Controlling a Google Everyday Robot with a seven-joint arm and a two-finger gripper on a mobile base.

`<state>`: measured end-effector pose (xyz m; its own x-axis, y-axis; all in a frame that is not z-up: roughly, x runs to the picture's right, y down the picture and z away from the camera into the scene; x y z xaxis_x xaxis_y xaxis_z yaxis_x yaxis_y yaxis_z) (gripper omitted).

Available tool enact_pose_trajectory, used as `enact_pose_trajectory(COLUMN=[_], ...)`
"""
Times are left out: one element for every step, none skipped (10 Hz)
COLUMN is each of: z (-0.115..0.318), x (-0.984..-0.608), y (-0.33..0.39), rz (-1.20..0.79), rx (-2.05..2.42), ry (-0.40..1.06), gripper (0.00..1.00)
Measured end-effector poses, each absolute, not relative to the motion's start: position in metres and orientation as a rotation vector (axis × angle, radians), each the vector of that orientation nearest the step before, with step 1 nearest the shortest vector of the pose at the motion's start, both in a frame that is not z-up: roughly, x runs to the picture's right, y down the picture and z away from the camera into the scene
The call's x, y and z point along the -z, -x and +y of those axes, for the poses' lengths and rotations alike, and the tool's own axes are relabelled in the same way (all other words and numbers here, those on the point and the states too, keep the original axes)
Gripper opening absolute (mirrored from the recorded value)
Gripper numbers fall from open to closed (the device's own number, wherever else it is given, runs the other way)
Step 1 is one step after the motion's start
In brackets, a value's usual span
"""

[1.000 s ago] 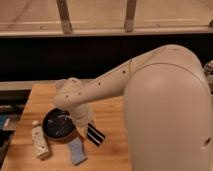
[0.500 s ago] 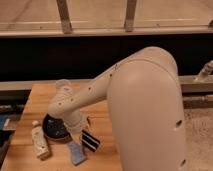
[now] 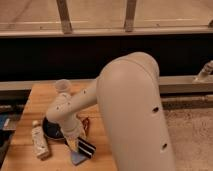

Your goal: Place the eraser on the white sponge

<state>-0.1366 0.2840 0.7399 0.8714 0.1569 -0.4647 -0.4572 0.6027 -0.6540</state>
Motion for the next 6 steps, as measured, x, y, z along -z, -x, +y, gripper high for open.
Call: enact_pose_trajectory(z=[0.2885,0.2915,0.2927,0.2949,0.2962,0.2969], x=[-0.7418,-0.7431,-0.7432,-0.7432,-0.7433,-0.7423], y=[0.1386,0.139,0.1392,0.1401,0.1413,0.1426], rz=[0.382,0.383,0.385,0.388,0.386,0.384], rx=[-0.363,-0.36,-0.357,-0.35,-0.347,-0.345], ry=[0.874,0.886,0.896,0.906,0.912,0.915], gripper=[0.04,0.13,0.23,0.35,0.43,0.53])
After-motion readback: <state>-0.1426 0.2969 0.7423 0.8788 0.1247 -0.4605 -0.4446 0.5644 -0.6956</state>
